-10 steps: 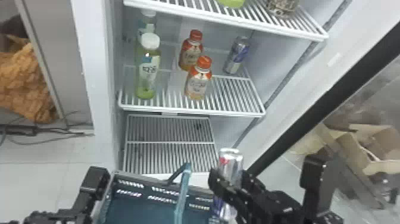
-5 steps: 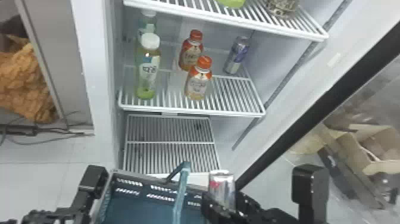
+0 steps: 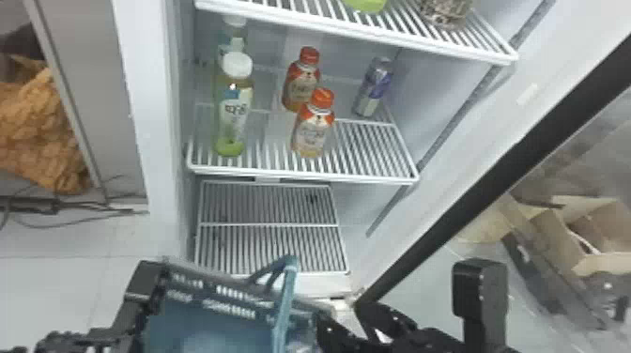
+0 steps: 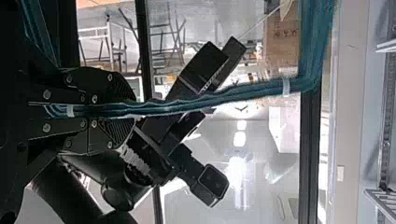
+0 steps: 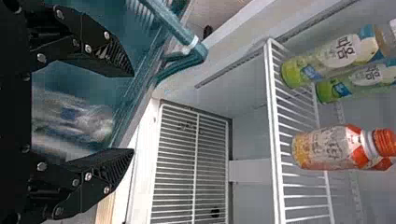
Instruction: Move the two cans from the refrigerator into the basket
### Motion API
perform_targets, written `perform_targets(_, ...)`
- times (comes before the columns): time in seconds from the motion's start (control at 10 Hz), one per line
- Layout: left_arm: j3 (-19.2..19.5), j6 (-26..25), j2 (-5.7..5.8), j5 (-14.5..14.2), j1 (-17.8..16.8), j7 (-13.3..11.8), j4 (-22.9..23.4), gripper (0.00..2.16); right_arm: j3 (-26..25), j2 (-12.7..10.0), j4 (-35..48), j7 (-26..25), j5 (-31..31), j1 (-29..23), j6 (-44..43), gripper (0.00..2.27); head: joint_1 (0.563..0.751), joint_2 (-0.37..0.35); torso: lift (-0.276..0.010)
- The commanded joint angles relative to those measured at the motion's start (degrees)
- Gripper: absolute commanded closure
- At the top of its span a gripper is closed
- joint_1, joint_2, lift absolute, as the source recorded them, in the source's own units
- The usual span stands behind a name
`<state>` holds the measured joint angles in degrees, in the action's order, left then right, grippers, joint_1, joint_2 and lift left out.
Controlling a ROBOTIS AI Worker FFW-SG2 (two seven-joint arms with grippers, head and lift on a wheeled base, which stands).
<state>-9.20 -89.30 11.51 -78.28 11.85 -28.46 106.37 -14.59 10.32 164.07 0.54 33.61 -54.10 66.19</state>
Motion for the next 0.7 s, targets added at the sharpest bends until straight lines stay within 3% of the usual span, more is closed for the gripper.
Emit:
perform_targets(0.0,-0.1,-0.7,0.0,0.0,0.0,0.0,0.0,1.21,-0.2,0.0,0.0,0.0,-0.6,0.1,-0.4,0.48,0.695,-0.35,-0.266)
perform_targets(0.6,-0.1,-0.7,0.0,-0.1,0.0,0.0,0.0,1.21,-0.4,-0.6,-5.2,0.0,-4.4,4.6,-15.3,0.48,0.695,-0.35,-0.266)
